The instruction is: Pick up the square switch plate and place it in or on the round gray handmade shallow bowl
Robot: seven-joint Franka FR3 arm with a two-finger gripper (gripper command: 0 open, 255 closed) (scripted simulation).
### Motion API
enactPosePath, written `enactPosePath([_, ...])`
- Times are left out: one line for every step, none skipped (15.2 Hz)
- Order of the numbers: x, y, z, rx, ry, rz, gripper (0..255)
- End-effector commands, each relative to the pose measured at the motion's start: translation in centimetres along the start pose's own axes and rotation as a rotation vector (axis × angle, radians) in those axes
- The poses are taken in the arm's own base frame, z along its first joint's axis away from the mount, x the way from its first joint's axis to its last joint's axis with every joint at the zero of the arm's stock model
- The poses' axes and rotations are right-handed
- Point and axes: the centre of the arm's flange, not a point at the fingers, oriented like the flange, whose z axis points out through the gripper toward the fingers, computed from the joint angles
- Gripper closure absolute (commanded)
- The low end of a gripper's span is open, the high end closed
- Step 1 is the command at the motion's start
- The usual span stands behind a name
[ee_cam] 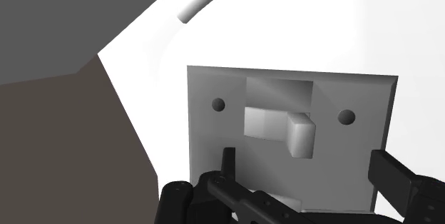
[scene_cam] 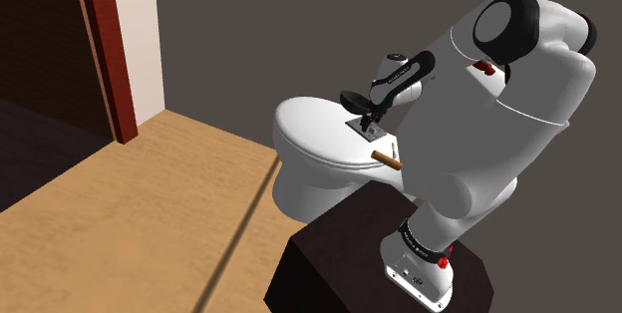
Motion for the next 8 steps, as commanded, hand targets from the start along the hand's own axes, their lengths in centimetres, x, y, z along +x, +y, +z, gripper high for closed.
enactPosePath([0.00,0.00,0.01,0.000,0.000,0.000,0])
enactPosePath([0.00,0.00,0.01,0.000,0.000,0.000,0])
enactPosePath([0.00,0.00,0.01,0.000,0.000,0.000,255])
enactPosePath([0.00,0.00,0.01,0.000,0.000,0.000,255])
enactPosePath([0.00,0.00,0.01,0.000,0.000,0.000,255])
enactPosePath([0.00,0.00,0.01,0.000,0.000,0.000,255])
enactPosePath([0.00,0.00,0.00,0.000,0.000,0.000,255])
enactPosePath([0.00,0.00,0.01,0.000,0.000,0.000,255])
